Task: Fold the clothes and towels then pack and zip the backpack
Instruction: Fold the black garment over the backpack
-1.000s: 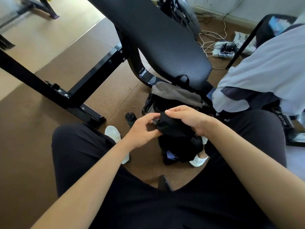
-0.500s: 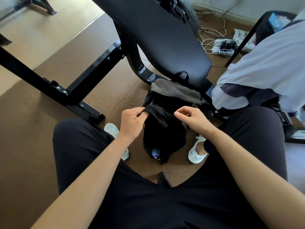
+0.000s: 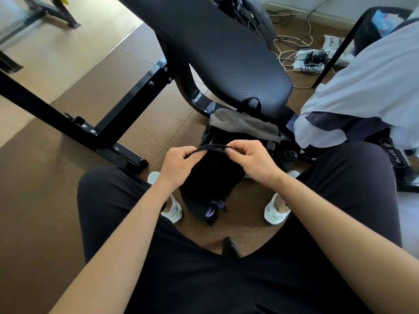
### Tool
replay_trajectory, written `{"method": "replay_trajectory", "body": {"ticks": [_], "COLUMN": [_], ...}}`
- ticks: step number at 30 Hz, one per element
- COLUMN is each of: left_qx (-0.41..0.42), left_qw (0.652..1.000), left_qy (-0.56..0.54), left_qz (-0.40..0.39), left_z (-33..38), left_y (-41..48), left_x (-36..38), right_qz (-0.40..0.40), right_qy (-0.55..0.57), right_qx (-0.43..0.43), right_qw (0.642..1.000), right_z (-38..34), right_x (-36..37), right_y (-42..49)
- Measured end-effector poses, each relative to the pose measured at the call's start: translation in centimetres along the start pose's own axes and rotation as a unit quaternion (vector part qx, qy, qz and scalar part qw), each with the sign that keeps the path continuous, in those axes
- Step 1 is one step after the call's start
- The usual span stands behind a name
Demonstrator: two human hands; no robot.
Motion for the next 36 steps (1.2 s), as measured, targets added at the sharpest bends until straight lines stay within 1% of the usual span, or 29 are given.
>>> {"method": "replay_trajectory", "body": {"ticks": [3, 4, 5, 6, 7, 9, 11, 13, 14, 16, 17, 18, 19, 21, 22, 23, 26, 28, 29, 30, 31, 33, 36], "left_qx": [-0.061, -0.066, -0.057, -0.04, -0.021, 0.008, 0.007, -0.007, -0.017, -0.03, -0.032, -0.034, -0.033, -0.032, -0.031, -0.032, -0.037, -0.021, -0.018, -0.017, -0.018, -0.023, -0.032], "left_qw": [0.989, 0.984, 0.981, 0.981, 0.983, 0.988, 0.991, 0.99, 0.989, 0.988, 0.987, 0.986, 0.985, 0.983, 0.986, 0.99, 0.996, 0.993, 0.99, 0.988, 0.989, 0.993, 0.996], "left_qy": [0.052, 0.085, 0.119, 0.146, 0.162, 0.157, 0.122, 0.098, 0.085, 0.045, 0.033, 0.028, 0.026, 0.033, 0.032, 0.012, -0.083, -0.061, -0.043, -0.031, -0.029, -0.026, 0.027], "left_qz": [-0.127, -0.145, -0.144, -0.122, -0.084, 0.0, 0.054, 0.104, 0.121, 0.144, 0.152, 0.16, 0.17, 0.176, 0.163, 0.134, -0.009, -0.099, -0.131, -0.148, -0.147, -0.112, -0.078], "left_z": [-1.1, -1.6, -2.2, -2.7, -3.1, -3.2, -3.1, -3.0, -3.1, -3.2, -3.1, -3.0, -2.8, -2.7, -2.4, -2.0, -0.9, -0.3, -0.3, -0.5, -0.6, -1.1, -2.0], "left_y": [-0.3, -0.2, -0.1, 0.3, 0.7, 1.6, 1.9, 2.0, 2.1, 2.2, 2.3, 2.2, 2.1, 1.7, 1.4, 1.0, -0.4, -1.7, -2.3, -2.6, -2.7, -2.1, -0.5], "left_x": [0.8, 0.9, 0.8, 0.6, 0.2, -0.4, -0.8, -1.2, -1.3, -1.4, -1.3, -1.3, -1.3, -1.1, -0.9, -0.5, 1.9, 3.7, 4.6, 5.5, 6.0, 6.0, 4.5], "right_qz": [0.002, 0.01, 0.016, 0.021, 0.023, 0.018, 0.005, -0.028, -0.053, -0.103, -0.111, -0.107, -0.095, -0.053, -0.032, -0.018, -0.016, -0.022, -0.024, -0.029, -0.034, -0.047, -0.056], "right_qy": [-0.009, -0.006, 0.001, 0.01, 0.017, 0.021, 0.012, 0.005, -0.011, -0.082, -0.113, -0.119, -0.094, -0.002, 0.033, 0.055, 0.116, 0.135, 0.14, 0.145, 0.151, 0.158, 0.171], "right_qx": [-0.021, -0.024, -0.023, -0.02, -0.015, -0.003, 0.003, 0.015, 0.019, 0.004, 0.0, 0.006, 0.025, 0.082, 0.102, 0.118, 0.163, 0.183, 0.193, 0.202, 0.209, 0.222, 0.24], "right_qw": [1.0, 1.0, 1.0, 1.0, 0.999, 1.0, 1.0, 0.999, 0.998, 0.991, 0.987, 0.987, 0.991, 0.995, 0.994, 0.991, 0.98, 0.974, 0.971, 0.968, 0.966, 0.961, 0.954], "right_z": [-1.5, -2.0, -2.3, -2.6, -2.8, -2.9, -3.0, -3.0, -2.9, -2.7, -2.5, -2.3, -2.3, -2.4, -2.5, -2.7, -3.1, -3.3, -3.5, -3.6, -3.6, -3.3, -2.2], "right_x": [-0.7, -0.9, -1.1, -1.2, -1.3, -1.5, -1.8, -2.2, -2.5, -2.7, -2.7, -2.8, -2.8, -2.6, -2.6, -2.5, -1.7, -1.4, -1.3, -1.2, -1.1, -1.0, -1.7], "right_y": [1.1, 1.3, 1.6, 1.9, 2.1, 2.4, 2.6, 2.8, 2.8, 3.0, 3.1, 3.2, 3.3, 3.3, 3.3, 3.3, 2.8, 2.6, 2.4, 2.3, 2.3, 2.2, 2.0]}}
Point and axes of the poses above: each hand's wrist, its own y-axis towards the middle knuckle, its own x-axis out of the palm, z = x × y, the point moved 6 cm from there along y, towards the middle knuckle, and after that the axes turned 14 degrees about z, right-handed, at the moved point
